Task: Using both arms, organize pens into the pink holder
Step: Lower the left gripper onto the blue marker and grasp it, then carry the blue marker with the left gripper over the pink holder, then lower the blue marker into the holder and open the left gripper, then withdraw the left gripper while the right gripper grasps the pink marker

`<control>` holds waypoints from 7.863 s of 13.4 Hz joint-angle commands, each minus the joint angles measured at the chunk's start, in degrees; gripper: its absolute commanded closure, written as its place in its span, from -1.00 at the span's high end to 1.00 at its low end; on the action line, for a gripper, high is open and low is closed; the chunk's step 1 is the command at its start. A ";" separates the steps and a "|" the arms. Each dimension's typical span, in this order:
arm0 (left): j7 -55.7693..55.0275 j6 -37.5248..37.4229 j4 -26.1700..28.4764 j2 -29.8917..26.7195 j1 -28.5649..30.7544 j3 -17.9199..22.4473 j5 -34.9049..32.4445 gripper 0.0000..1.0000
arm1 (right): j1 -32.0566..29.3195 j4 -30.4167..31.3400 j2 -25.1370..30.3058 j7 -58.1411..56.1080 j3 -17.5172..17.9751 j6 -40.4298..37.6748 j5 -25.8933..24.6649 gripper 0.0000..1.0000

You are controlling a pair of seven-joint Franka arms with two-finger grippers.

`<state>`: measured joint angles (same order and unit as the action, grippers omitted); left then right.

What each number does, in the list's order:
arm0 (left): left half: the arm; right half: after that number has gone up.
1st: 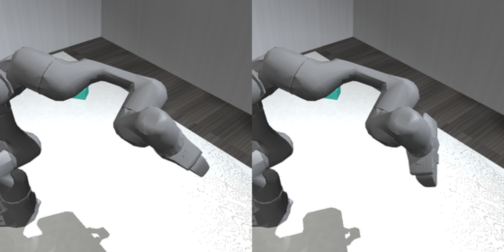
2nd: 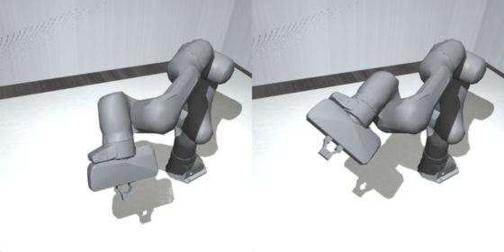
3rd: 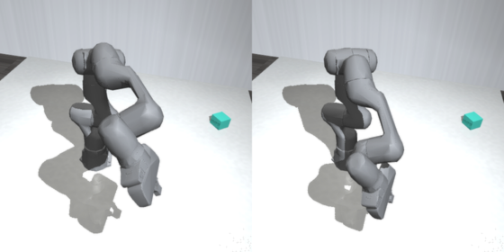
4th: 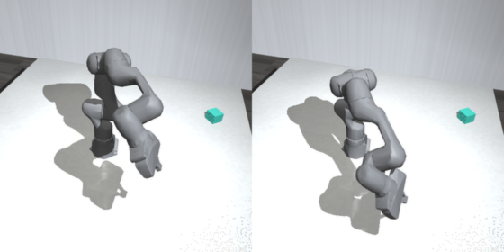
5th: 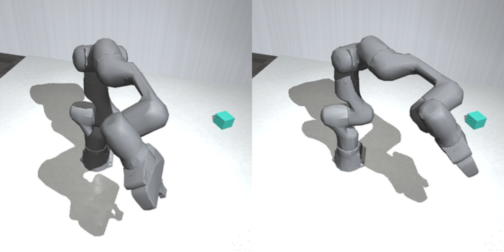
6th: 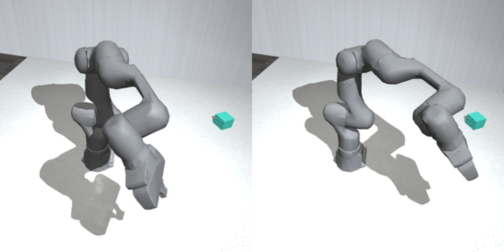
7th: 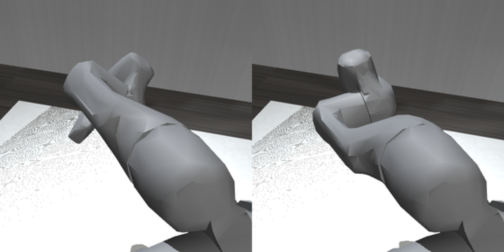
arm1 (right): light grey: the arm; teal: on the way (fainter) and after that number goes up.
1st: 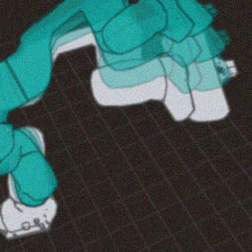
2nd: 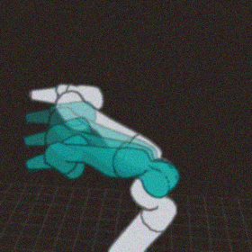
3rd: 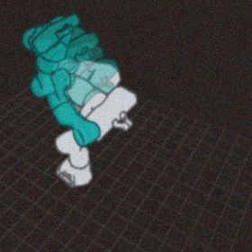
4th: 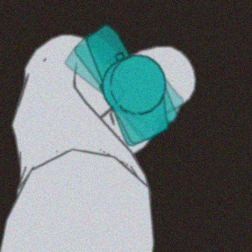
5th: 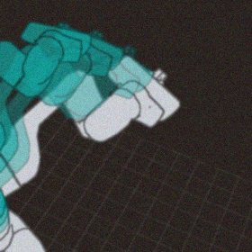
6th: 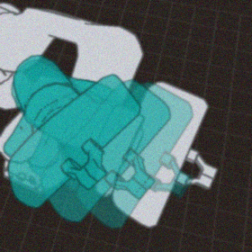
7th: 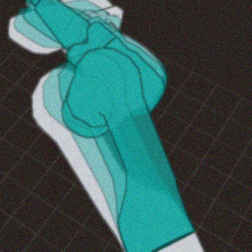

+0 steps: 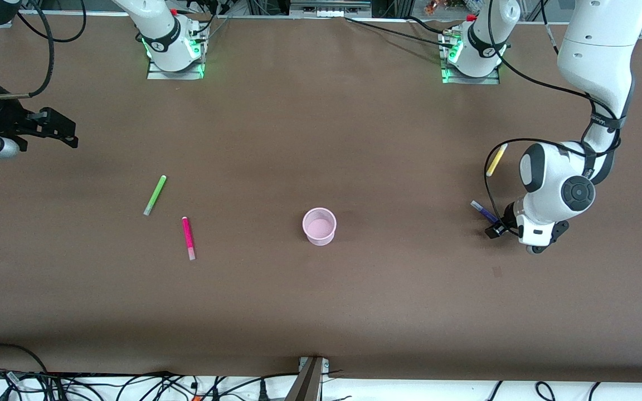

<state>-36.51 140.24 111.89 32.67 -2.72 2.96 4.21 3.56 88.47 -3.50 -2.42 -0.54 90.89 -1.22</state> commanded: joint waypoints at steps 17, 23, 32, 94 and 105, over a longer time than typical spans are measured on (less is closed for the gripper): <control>-20.84 -8.84 -13.43 -7.96 -9.74 -4.98 0.36 -1.00 | -0.57 -0.75 -0.37 -0.12 0.10 1.22 0.87 1.00; -48.78 -8.93 -23.81 -6.75 -22.75 -4.72 -13.05 -1.00 | -0.22 -0.40 -2.30 -0.65 0.19 1.14 0.61 1.00; -81.40 -16.20 -33.02 3.87 -36.91 -4.28 -43.38 -1.00 | -0.04 -0.40 -3.97 -1.53 0.19 0.61 0.17 1.00; 37.01 -47.16 -31.83 -15.44 -7.58 3.72 -2.01 1.00 | 7.33 33.50 -26.20 -2.85 1.86 70.43 4.48 0.99; 46.44 -43.65 -25.85 -18.34 -2.64 3.54 -0.26 1.00 | 6.20 29.57 -26.21 -3.29 1.77 63.10 4.48 0.14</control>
<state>9.55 95.07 83.08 16.45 -5.13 6.49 2.81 10.10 118.43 -30.40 -4.48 1.02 155.65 2.43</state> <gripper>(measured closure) 0.000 0.396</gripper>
